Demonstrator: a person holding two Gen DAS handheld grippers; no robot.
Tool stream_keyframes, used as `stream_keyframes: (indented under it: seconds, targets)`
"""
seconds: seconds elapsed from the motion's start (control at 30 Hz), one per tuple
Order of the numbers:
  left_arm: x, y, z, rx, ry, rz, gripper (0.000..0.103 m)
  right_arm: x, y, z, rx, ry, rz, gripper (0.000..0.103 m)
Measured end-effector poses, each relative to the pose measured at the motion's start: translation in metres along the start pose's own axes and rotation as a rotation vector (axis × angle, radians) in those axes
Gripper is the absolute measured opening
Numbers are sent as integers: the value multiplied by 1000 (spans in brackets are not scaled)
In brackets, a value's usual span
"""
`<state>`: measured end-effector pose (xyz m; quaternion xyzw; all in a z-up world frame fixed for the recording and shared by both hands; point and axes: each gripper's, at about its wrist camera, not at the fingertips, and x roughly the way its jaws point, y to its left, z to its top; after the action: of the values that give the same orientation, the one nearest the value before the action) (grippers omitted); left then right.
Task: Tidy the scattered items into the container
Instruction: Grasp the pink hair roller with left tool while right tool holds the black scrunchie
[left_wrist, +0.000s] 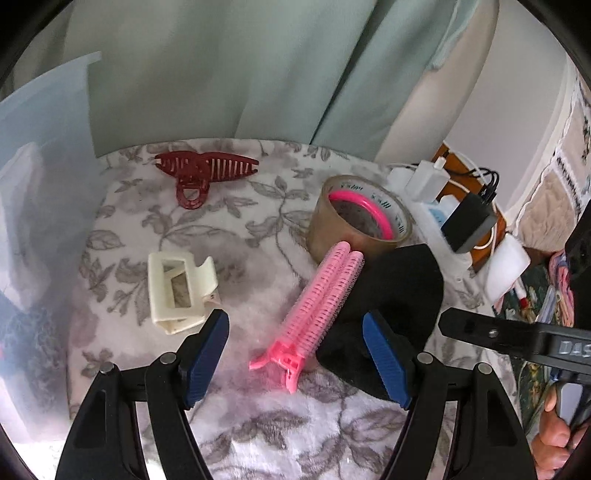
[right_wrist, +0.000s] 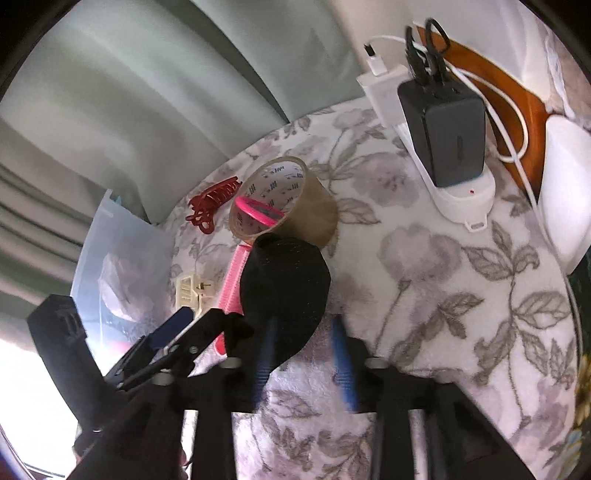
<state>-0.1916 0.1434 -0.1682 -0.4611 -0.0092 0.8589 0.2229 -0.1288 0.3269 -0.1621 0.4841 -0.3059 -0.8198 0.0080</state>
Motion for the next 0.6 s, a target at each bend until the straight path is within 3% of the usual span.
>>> stream_keyframes:
  seconds: [0.1,0.23,0.4,0.5,0.6]
  targets:
    - [8,-4,1,19,13,3,76,6,1,3,10,6,12,43]
    - [16,-7,-1,25,33,-7,76,17,3,3,33,26,26,57]
    - [17,-8,-2,30,40,-17,76,33,5,3,71,52,43,58]
    - [13,-6,-2,28,43,-28,76,42,3,4,95,59,10,57]
    - [6,-1,-1,21,39,-43,76,44,-4,4,121,65,7,42]
